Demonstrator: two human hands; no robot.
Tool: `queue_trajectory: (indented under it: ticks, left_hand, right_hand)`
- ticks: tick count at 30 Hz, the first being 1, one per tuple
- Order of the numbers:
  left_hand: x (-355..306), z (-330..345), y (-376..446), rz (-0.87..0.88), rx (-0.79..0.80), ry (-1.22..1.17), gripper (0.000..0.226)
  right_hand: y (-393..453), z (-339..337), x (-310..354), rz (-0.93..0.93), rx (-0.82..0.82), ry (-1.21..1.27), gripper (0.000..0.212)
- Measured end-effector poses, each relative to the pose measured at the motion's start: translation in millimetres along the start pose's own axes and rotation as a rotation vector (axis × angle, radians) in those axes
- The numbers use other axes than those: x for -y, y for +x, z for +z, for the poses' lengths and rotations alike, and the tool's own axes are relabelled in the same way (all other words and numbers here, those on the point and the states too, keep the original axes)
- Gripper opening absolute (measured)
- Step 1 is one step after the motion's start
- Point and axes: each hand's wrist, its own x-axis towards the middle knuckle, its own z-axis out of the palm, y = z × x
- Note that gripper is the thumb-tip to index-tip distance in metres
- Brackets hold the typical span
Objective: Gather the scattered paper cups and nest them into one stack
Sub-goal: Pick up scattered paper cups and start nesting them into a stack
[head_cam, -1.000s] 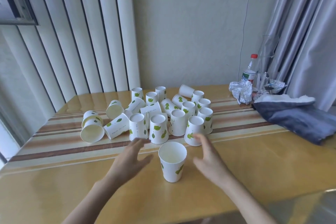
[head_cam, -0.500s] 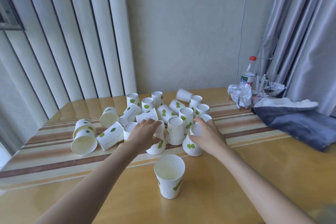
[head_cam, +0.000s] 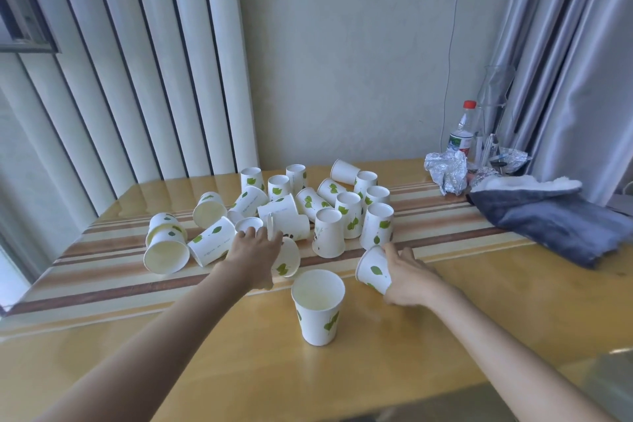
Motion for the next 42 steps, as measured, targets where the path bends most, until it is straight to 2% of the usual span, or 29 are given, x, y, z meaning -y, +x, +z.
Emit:
queue_trajectory:
  ticks: [4,8,11,14,17,19,22,25,28,33,39,42]
  left_hand:
    - [-6.5,14.5,-9.9,-0.161,-0.027,-0.127,0.082]
    - [-6.3,29.4,-15.2,-0.291,-0.125,-0.258,0.077]
    - [-0.3,32.4,-23.7,-0.291,-0.154,-0.465,0.073]
    - [11.7,33.2,-39.4,-0.309,-0.229,-0.739,0.077]
    - [27.1,38.1,-61.1,-0.279,-0.315,-1.036,0.087]
    - [36.2,40.7,-76.1,-0.253,-0.354,-1.234,0.086]
    - [45.5,43.9,-96.1,-0.201,-0.379,-1.400,0.078]
    - [50.4,44.9,-112.3,-0.189,-0.404,-1.460,0.083]
    - [51.2,46.0,-121.0,-0.183,-0.409,-1.489,0.084]
    - [47.0,35.8,-128.7,-0.121,-0.439,-1.501,0.086]
    - [22.9,-3.8,-122.6,0.007,-0.504,-1.646,0.063]
    - [2.7,-27.6,-110.5,0.089,-0.464,-1.684,0.061]
  right_hand:
    - [1.8,10.2,4.8,0.116,-0.133,0.098,0.076]
    - [-2.9,2.7,11.9,0.124,-0.263,0.253,0.059]
    - [-10.0,-12.5,19.7,0.015,-0.318,0.614,0.050]
    - [-28.0,-32.3,37.5,-0.196,-0.332,1.072,0.056]
    - [-46.3,-41.1,53.6,-0.381,-0.279,1.237,0.069]
    - [-51.2,-37.5,59.7,-0.460,-0.199,1.228,0.071]
    - [-52.6,-21.1,63.7,-0.468,-0.088,1.142,0.067]
    - [-51.0,-3.4,63.5,-0.433,-0.050,1.052,0.064]
    - [-47.9,13.2,61.7,-0.394,-0.018,0.975,0.071]
    - [-47.5,23.2,63.7,-0.385,-0.107,0.791,0.075]
    - [-50.9,29.5,57.4,-0.401,0.003,0.624,0.100]
    - [-51.0,32.7,49.7,-0.422,0.051,0.715,0.114]
